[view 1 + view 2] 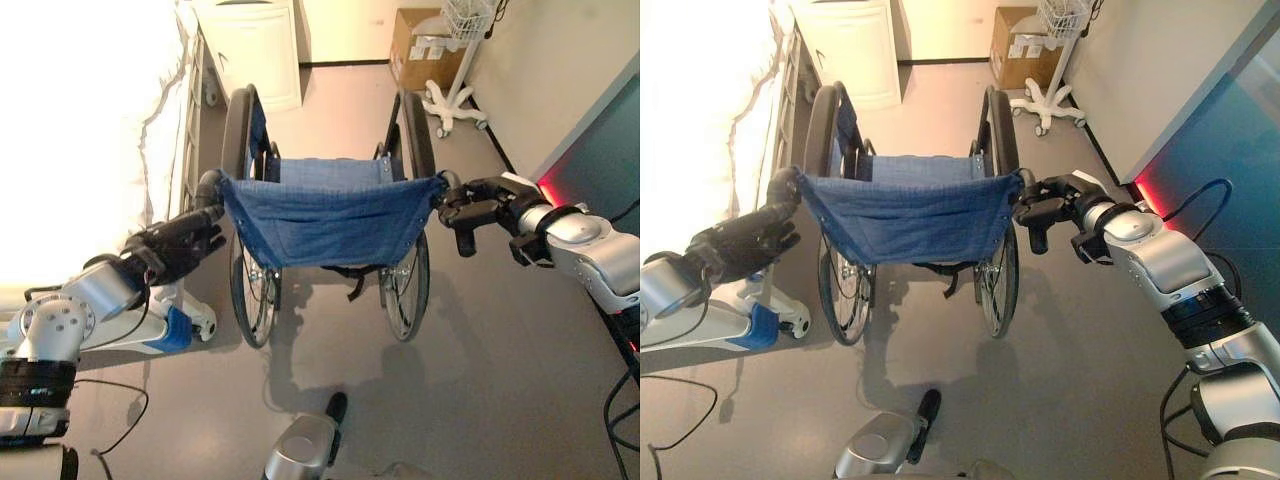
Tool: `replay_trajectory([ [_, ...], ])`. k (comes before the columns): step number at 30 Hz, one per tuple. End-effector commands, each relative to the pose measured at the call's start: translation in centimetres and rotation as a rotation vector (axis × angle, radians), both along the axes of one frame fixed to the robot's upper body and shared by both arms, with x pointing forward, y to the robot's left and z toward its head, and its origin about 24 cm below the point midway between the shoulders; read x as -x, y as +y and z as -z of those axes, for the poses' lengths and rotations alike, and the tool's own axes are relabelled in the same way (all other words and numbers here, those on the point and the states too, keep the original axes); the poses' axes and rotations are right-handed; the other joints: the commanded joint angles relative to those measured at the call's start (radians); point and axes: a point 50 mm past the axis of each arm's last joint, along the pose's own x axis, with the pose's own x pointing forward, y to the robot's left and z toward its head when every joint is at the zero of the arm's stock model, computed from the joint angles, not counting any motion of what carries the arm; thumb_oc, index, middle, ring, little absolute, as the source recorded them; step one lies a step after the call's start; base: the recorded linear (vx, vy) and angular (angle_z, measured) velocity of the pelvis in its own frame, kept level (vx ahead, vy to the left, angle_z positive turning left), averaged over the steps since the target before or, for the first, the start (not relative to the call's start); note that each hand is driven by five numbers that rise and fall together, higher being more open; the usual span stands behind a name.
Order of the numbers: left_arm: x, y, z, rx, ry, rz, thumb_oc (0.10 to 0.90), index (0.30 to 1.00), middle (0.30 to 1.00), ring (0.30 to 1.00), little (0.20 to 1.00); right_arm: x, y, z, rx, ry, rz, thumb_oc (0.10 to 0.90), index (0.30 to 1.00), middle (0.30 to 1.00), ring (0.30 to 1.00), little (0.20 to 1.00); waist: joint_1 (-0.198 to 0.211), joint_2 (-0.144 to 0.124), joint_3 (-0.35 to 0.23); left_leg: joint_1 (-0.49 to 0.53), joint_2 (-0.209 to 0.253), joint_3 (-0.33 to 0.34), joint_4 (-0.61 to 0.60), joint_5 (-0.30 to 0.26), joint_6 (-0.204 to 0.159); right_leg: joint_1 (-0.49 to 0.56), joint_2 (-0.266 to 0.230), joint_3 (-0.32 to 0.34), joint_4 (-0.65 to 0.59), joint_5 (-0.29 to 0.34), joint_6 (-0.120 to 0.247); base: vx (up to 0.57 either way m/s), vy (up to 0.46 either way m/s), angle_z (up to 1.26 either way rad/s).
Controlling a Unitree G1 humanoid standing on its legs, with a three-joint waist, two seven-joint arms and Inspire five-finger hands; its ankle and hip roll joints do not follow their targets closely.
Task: Push the wheelchair next to the bed
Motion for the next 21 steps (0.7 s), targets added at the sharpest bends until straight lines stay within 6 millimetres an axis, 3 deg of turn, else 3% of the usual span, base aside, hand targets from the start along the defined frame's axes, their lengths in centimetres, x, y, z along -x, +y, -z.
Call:
replay_trajectory([
  [1, 0.0, -0.6, -5.1, 0.087, -0.272, 0.172, 0.4, 0.3, 0.3, 0.3, 0.3, 0.5, 3.0, -3.5, -0.008, -0.198, -0.239, 0.4, 0.3, 0.3, 0.3, 0.3, -0.075, 0.04, -0.244, -0.107, -0.057, -0.119, 0.062, 0.056, -0.083, 0.057, 0.085, -0.088, -0.338, 0.243, -0.145, 0.38, -0.054, -0.07],
  [2, -0.1, -0.6, -5.1, 0.092, -0.286, 0.161, 0.4, 0.3, 0.3, 0.3, 0.3, 0.4, 3.2, -4.0, -0.002, -0.208, -0.242, 0.4, 0.3, 0.3, 0.3, 0.3, -0.09, 0.047, -0.222, -0.087, -0.06, -0.138, 0.1, 0.035, -0.091, 0.014, 0.038, -0.121, -0.454, 0.192, -0.169, 0.3, -0.082, 0.02],
  [5, -0.4, -1.0, -5.3, 0.092, -0.315, 0.154, 0.4, 0.3, 0.3, 0.3, 0.3, 0.3, 3.1, -4.7, 0.007, -0.228, -0.245, 0.4, 0.3, 0.3, 0.3, 0.3, -0.124, 0.063, -0.184, -0.015, -0.05, -0.173, 0.117, -0.025, -0.097, -0.06, -0.012, -0.122, -0.549, 0.217, -0.161, 0.26, -0.154, 0.04],
  [7, -0.6, -2.2, -6.0, 0.091, -0.333, 0.156, 0.4, 0.3, 0.3, 0.3, 0.3, 0.7, 2.8, -5.2, 0.013, -0.237, -0.233, 0.4, 0.3, 0.3, 0.3, 0.3, -0.173, 0.056, -0.149, 0.074, -0.048, -0.213, 0.129, -0.129, -0.093, -0.16, -0.077, -0.05, -0.659, 0.336, -0.115, 0.43, -0.284, 0.55],
  [10, -0.6, -2.5, -6.3, 0.09, -0.339, 0.148, 0.4, 0.3, 0.3, 0.3, 0.3, 0.9, 2.8, -5.7, 0.007, -0.237, -0.234, 0.4, 0.3, 0.3, 0.3, 0.3, -0.198, 0.041, -0.136, 0.118, -0.037, -0.245, 0.148, -0.165, -0.1, -0.201, -0.101, 0.004, -0.696, 0.401, -0.094, 0.4, -0.273, 0.83],
  [11, -0.6, -2.4, -6.4, 0.083, -0.341, 0.145, 0.4, 0.3, 0.3, 0.3, 0.3, 0.9, 3.0, -6.2, 0.006, -0.237, -0.238, 0.4, 0.3, 0.3, 0.3, 0.3, -0.204, 0.037, -0.14, 0.144, 0.001, -0.256, 0.157, -0.151, -0.114, -0.207, -0.092, 0.007, -0.671, 0.388, -0.089, 0.34, -0.296, 0.68],
  [14, -0.4, -2.4, -6.2, 0.088, -0.345, 0.144, 0.4, 0.3, 0.3, 0.3, 0.3, 0.9, 3.4, -6.7, 0.007, -0.23, -0.246, 0.4, 0.3, 0.3, 0.3, 0.3, -0.2, 0.034, -0.161, 0.168, 0.051, -0.269, 0.178, -0.112, -0.139, -0.196, -0.077, -0.028, -0.648, 0.363, -0.104, 0.33, -0.284, 0.44],
  [15, 0.1, -2.3, -5.8, 0.101, -0.344, 0.149, 0.4, 0.3, 0.3, 0.3, 0.3, 0.9, 3.3, -6.7, 0.015, -0.22, -0.241, 0.4, 0.3, 0.3, 0.3, 0.3, -0.193, 0.036, -0.181, 0.167, 0.097, -0.272, 0.205, -0.025, -0.164, -0.179, -0.051, -0.053, -0.635, 0.332, -0.135, 0.36, -0.409, 0.38],
  [16, 0.6, -2.1, -5.3, 0.111, -0.336, 0.139, 0.4, 0.3, 0.3, 0.3, 0.3, 1.0, 3.3, -6.6, 0.025, -0.216, -0.244, 0.4, 0.3, 0.3, 0.3, 0.3, -0.182, 0.024, -0.189, 0.124, 0.108, -0.259, 0.313, 0.071, -0.18, -0.146, -0.036, -0.078, -0.645, 0.312, -0.167, 0.36, -0.4, 0.34],
  [18, 0.9, -1.8, -4.8, 0.114, -0.331, 0.132, 0.4, 0.3, 0.3, 0.3, 0.3, 1.0, 3.3, -6.6, 0.031, -0.218, -0.245, 0.4, 0.3, 0.3, 0.3, 0.3, -0.175, 0.024, -0.189, 0.091, 0.113, -0.244, 0.407, 0.099, -0.186, -0.114, -0.022, -0.095, -0.654, 0.298, -0.181, 0.2, -0.272, 0.04],
  [20, 1.6, -1.1, -3.9, 0.117, -0.341, 0.119, 0.4, 0.3, 0.3, 0.3, 0.3, 1.0, 3.6, -6.7, 0.04, -0.234, -0.25, 0.4, 0.3, 0.3, 0.3, 0.3, -0.156, 0.0, -0.175, -0.015, 0.073, -0.191, 0.652, 0.137, -0.189, -0.062, -0.014, -0.119, -0.665, 0.281, -0.216, 0.23, -0.337, -0.35],
  [21, 1.6, -1.0, -3.9, 0.117, -0.346, 0.115, 0.4, 0.3, 0.3, 0.3, 0.3, 1.0, 3.7, -6.7, 0.04, -0.237, -0.254, 0.4, 0.3, 0.3, 0.3, 0.3, -0.155, 0.001, -0.173, -0.028, 0.069, -0.188, 0.673, 0.137, -0.188, -0.058, -0.011, -0.121, -0.665, 0.279, -0.22, 0.2, -0.249, -0.13],
])
